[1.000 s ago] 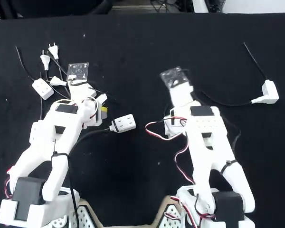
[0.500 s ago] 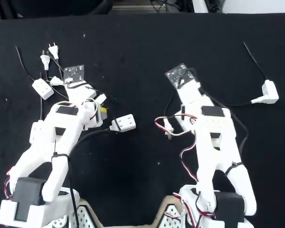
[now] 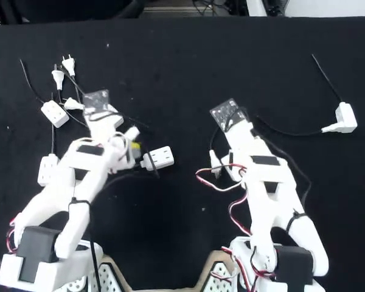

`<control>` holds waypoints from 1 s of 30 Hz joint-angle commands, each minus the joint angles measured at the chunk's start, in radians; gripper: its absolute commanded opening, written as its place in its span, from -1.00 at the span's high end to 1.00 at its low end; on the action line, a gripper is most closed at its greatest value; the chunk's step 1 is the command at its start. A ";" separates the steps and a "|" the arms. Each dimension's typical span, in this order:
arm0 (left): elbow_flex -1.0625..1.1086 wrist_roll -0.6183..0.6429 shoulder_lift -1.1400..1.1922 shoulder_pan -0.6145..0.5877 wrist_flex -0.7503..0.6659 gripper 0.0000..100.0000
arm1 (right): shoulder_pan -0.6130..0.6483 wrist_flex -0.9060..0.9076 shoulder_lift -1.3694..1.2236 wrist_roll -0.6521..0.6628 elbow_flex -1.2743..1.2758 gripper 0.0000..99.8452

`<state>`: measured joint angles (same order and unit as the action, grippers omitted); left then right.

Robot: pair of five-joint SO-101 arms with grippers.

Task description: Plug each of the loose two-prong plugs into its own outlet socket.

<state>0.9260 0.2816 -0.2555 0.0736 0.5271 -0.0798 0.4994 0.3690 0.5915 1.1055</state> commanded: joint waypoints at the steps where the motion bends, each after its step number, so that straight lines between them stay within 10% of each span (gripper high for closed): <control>1: -0.013 -0.126 -0.038 0.091 0.009 0.52 | -0.032 -0.029 0.033 0.012 -0.001 0.68; 14: -0.081 -0.281 -0.040 0.065 0.100 0.52 | -0.032 -0.029 0.033 0.012 -0.001 0.68; 20: -0.177 -0.626 -0.094 0.096 0.390 0.52 | -0.031 -0.029 0.033 0.012 -0.005 0.68; 30: 0.022 -0.795 -0.097 0.205 0.190 0.52 | -0.031 -0.028 0.035 0.012 0.001 0.68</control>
<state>0.9521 -0.5025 -0.3184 0.2961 0.7541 -0.0951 0.4933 0.3690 0.5915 1.1116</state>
